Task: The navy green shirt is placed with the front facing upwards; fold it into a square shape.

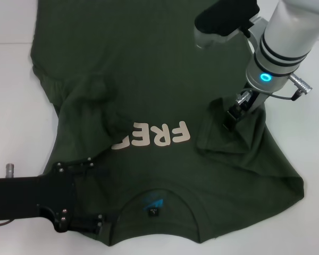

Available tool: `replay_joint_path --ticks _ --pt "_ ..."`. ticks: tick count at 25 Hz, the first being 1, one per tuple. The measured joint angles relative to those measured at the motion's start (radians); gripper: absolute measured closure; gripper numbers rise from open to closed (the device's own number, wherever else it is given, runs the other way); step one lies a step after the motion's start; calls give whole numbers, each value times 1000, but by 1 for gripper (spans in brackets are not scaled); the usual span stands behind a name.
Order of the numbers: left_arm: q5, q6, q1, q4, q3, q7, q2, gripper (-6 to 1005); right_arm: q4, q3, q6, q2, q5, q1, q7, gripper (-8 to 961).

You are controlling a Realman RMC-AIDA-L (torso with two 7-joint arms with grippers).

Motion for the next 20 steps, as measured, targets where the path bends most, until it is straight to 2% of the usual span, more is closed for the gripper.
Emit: replay_joint_path --ticks 13,20 --pt "0 7 -2 2 0 2 0 95 77 -13 55 0 -2 22 12 224" --pt "-1 6 -12 2 0 1 0 95 106 -14 110 0 -60 21 47 225"
